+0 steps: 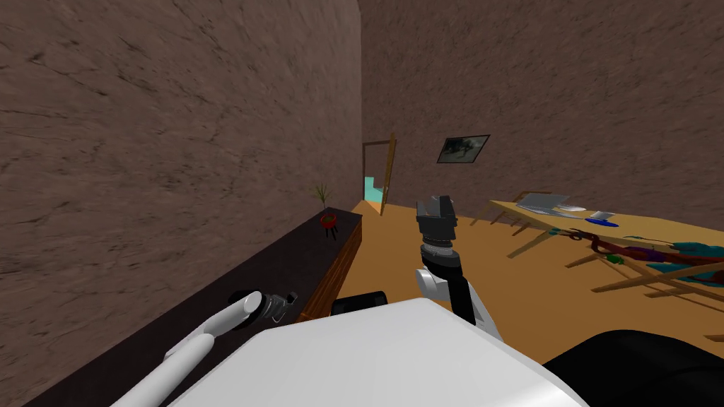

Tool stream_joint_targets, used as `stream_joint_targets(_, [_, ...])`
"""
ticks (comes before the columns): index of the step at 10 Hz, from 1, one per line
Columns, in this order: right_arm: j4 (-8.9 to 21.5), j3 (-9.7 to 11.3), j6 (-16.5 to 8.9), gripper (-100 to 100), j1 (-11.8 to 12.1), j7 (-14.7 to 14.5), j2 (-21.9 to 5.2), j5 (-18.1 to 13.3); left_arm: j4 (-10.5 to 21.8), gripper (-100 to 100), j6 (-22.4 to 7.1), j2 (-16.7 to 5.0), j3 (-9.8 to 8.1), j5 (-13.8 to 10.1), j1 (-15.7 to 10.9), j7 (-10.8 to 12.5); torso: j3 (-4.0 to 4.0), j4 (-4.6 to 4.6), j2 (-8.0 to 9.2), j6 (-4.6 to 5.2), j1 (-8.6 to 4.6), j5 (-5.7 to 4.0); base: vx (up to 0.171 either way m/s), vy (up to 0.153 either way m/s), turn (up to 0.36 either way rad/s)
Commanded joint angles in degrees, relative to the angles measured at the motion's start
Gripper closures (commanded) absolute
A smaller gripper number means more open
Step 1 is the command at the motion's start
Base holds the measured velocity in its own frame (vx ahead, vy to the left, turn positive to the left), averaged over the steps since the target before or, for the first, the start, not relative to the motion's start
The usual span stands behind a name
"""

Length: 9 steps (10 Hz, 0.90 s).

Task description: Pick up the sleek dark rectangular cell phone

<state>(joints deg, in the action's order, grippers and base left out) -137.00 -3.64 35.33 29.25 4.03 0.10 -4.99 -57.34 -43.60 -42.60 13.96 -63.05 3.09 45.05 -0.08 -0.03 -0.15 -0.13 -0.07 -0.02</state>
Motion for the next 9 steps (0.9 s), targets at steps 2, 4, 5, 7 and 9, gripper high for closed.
stream_joint_targets(2, [0.0, 0.0, 0.0, 0, 0.01, 0.0, 0.0, 0.0, 2.91, -100, -0.55, 1.26, -1.8, 0.37, -1.42, -4.04, -0.03, -0.01, -0.06, -0.02, -0.02, -0.01, 0.059, -0.029, 0.138])
stream_joint_targets(4, [0.0, 0.0, 0.0, 0, -0.01, 0.0, 0.0, 0.0, 5.24, -100, -1.1, 2.28, -3.39, 0.78, -2.6, -6.82, 0.02, 0.01, 0.04, 0.02, 0.07, 0.01, 0.034, -0.012, 0.08])
stream_joint_targets(5, [0.0, 0.0, 0.0, 0, 0.0, 0.0, 0.0, 0.0, 5.24, -100, -1.1, 2.28, -3.39, 0.78, -2.6, -8.02, 0.0, 0.0, 0.01, -0.03, 0.06, 0.01, 0.044, -0.025, 0.104])
stream_joint_targets(7, [0.0, 0.0, 0.0, 0, 0.0, 0.0, 0.0, 0.0, 7.57, -100, -1.64, 3.31, -4.97, 1.18, -3.77, -11.47, -0.02, -0.01, -0.02, -0.01, 0.02, 0.0, 0.053, -0.033, 0.116])
stream_joint_targets(9, [0.0, 0.0, 0.0, 0, 0.0, 0.0, 0.0, 0.0, 9.9, -100, -2.18, 4.34, -6.56, 1.59, -4.95, -14.88, -0.06, -0.02, -0.1, 0.0, -0.04, -0.01, 0.067, -0.039, 0.133])
